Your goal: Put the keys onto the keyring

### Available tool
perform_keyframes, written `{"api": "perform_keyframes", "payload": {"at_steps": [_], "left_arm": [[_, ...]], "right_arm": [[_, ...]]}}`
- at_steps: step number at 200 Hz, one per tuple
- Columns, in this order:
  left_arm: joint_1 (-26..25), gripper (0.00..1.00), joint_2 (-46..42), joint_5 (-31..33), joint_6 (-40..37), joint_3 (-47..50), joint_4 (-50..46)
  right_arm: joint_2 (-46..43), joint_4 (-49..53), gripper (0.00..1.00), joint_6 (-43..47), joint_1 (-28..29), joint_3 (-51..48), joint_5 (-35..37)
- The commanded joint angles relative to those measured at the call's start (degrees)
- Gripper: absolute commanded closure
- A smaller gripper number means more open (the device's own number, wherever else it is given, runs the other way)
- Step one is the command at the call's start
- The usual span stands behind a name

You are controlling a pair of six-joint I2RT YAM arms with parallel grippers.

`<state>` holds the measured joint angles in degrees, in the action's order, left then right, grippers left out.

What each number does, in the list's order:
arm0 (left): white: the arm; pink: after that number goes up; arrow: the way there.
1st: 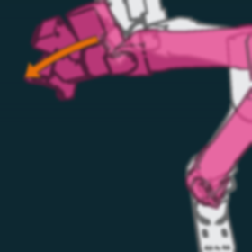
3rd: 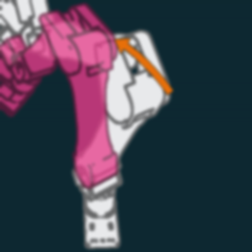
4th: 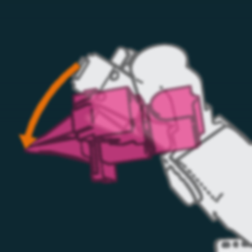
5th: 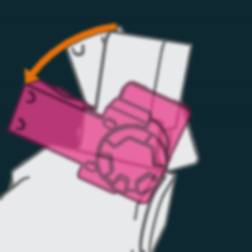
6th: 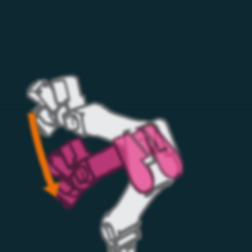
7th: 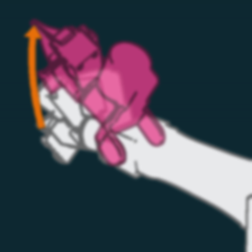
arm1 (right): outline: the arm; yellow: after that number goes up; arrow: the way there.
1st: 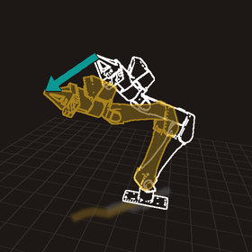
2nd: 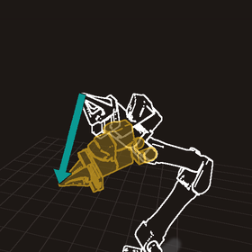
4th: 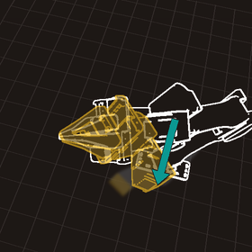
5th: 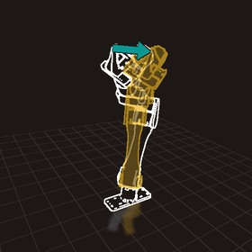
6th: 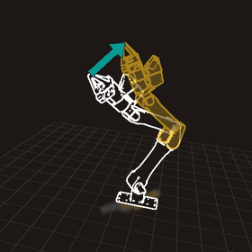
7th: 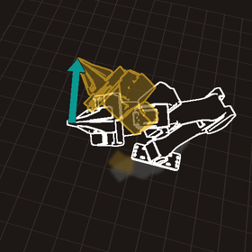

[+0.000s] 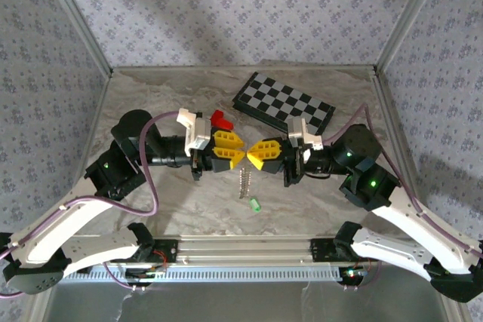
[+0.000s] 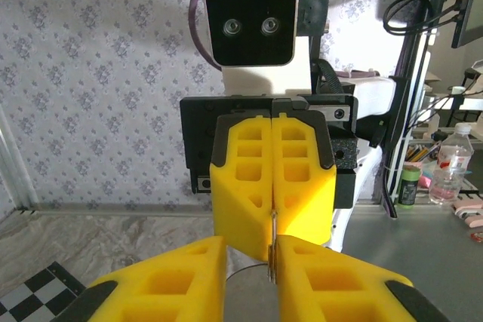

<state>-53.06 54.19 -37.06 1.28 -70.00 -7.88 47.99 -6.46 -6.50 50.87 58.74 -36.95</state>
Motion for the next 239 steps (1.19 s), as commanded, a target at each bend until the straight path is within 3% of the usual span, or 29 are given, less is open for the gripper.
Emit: {"api": "perform_keyframes", "payload": {"at_steps": [1,129,185,206,239], "left_arm": [[-0.36,0.78,-0.25,-2.24,1.04,0.08,2.78],[-0.29,0.85,0.47,-3.9,1.71,-0.04,3.31],[-0.32,0.92,0.3,-2.49,0.49,-0.58,1.66],[-0.35,1.0,0.77,-2.33,-0.24,-1.27,0.1],[-0.3,1.0,1.37,-2.01,-0.93,-2.33,-1.28]], "right_arm": [[-0.82,-3.89,1.0,-1.23,-0.44,-0.55,-1.54],[0.0,-4.86,1.0,-1.38,-0.84,-0.13,-2.43],[-0.09,-3.44,1.0,-0.9,-0.85,-0.15,-2.68],[-0.37,-2.19,1.0,-0.36,-0.79,-0.47,-2.78],[-1.17,-0.47,1.0,0.17,-0.86,-0.84,-2.77]]}}
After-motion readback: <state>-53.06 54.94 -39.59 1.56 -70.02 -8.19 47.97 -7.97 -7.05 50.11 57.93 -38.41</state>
